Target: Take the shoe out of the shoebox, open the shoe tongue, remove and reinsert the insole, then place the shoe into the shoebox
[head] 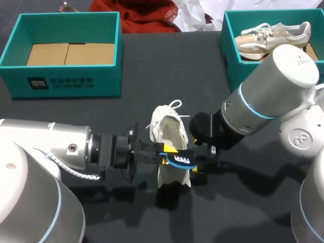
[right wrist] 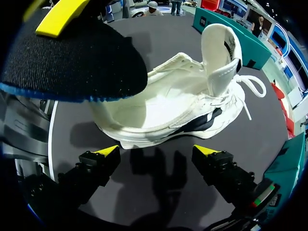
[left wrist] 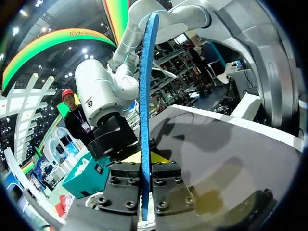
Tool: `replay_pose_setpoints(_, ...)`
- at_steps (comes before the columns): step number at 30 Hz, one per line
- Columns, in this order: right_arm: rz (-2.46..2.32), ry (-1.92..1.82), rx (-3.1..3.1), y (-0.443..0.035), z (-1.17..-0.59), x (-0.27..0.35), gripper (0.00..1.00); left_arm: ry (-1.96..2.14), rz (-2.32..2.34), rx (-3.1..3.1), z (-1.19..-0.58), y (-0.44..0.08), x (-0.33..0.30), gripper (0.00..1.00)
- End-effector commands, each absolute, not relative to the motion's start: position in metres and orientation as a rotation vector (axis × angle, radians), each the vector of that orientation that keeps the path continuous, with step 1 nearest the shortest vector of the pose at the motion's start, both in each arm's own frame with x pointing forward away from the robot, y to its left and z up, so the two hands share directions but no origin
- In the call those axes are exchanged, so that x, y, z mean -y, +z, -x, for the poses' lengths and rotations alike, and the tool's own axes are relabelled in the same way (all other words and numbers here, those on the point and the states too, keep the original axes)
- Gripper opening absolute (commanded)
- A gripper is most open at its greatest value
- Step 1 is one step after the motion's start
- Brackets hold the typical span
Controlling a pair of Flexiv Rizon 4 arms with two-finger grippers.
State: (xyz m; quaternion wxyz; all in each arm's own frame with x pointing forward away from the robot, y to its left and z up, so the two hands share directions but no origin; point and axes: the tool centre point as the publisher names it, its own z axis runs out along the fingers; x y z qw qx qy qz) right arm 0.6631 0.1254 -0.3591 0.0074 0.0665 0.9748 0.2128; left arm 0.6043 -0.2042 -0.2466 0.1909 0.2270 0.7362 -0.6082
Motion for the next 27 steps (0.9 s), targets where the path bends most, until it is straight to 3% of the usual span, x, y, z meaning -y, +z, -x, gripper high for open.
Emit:
replay_pose_setpoints(1, -0.212, 0.658, -3.049, -0.361, -0.663, -0.128, 1.0, -1.722, -0.652, -2.054, -0.609, -0.25, 0.209, 0.0)
replay_pose_setpoints(27, -0.183, 0.66, -3.056, -0.363, -0.655, -0.131, 1.0, -1.738, -0.671, -2.049, -0.615, -0.265, 0.213, 0.0)
